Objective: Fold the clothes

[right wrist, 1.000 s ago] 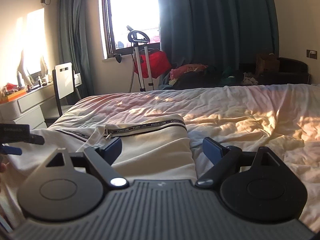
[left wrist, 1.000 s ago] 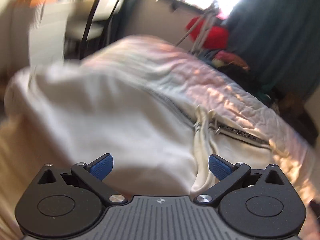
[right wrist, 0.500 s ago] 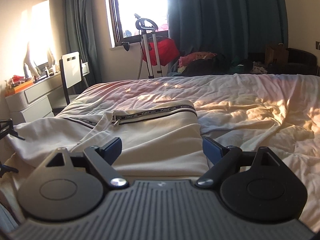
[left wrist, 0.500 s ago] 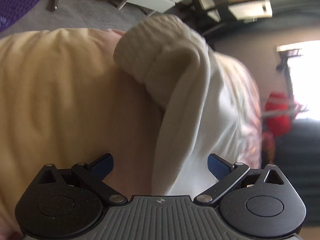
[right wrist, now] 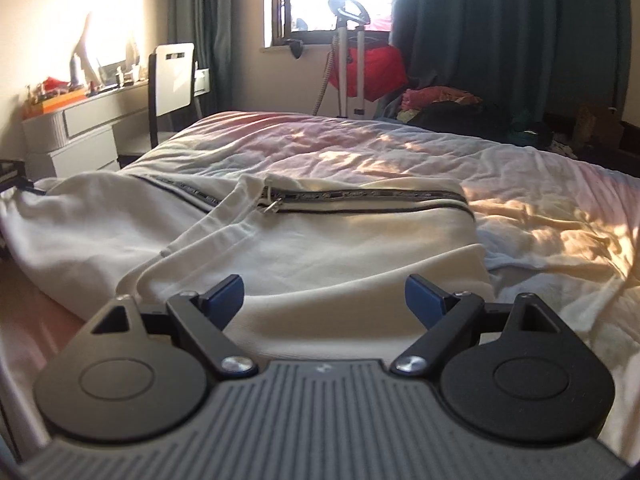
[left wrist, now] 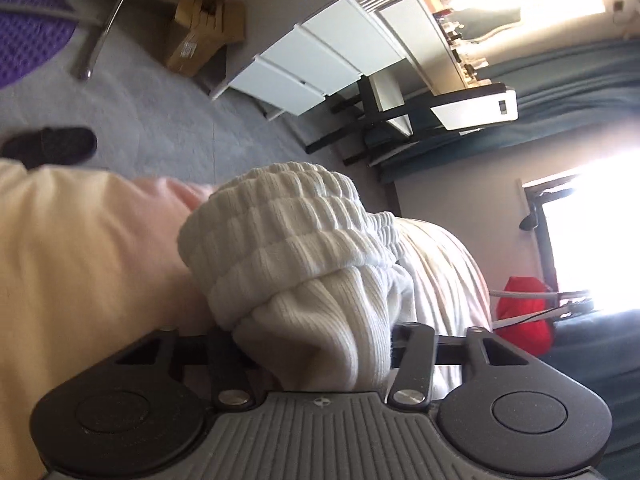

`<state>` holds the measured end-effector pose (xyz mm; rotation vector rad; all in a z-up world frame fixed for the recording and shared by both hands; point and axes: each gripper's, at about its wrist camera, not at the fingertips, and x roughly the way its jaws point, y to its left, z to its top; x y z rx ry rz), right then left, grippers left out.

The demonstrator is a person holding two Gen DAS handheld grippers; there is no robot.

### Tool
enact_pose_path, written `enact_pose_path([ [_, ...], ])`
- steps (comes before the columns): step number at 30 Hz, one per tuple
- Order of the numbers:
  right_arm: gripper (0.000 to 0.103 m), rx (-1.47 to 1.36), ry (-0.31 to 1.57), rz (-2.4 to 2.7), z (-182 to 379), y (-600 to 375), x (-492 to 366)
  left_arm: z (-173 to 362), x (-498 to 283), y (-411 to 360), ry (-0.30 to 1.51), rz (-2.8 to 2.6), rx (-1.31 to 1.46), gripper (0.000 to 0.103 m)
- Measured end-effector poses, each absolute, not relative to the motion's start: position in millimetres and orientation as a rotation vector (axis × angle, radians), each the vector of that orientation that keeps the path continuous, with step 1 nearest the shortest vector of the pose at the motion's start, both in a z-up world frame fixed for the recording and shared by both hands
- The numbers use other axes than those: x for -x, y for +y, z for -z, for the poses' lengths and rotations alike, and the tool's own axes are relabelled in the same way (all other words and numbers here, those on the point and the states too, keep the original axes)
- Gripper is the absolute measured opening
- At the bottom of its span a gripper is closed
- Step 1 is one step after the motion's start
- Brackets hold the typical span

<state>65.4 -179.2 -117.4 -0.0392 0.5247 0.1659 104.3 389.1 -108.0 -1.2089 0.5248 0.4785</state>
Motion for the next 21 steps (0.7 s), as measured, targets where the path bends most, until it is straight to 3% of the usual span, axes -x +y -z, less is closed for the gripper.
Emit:
enact_pose_path([
  [3, 0.089, 0.056, 0.617, -0.169, 137, -173, -79, 87, -113, 380, 0.510, -0.479, 1.066, 0.024],
  [5, 0.089, 0.002, 0.665, -0.162, 144, -176, -85, 56, -124, 354, 0.466, -0.463, 0.889, 0.020],
  [12, 0.089, -0.053, 0.586, -0.081, 119, -194, -64, -40, -120, 243, 0.245, -0.407, 0.432, 0.019],
  [21, 0.089, -0.167, 0.447, -0.014, 75, -257, -32, -84, -113, 55, 0.057, -0.339, 0.237, 0.019],
])
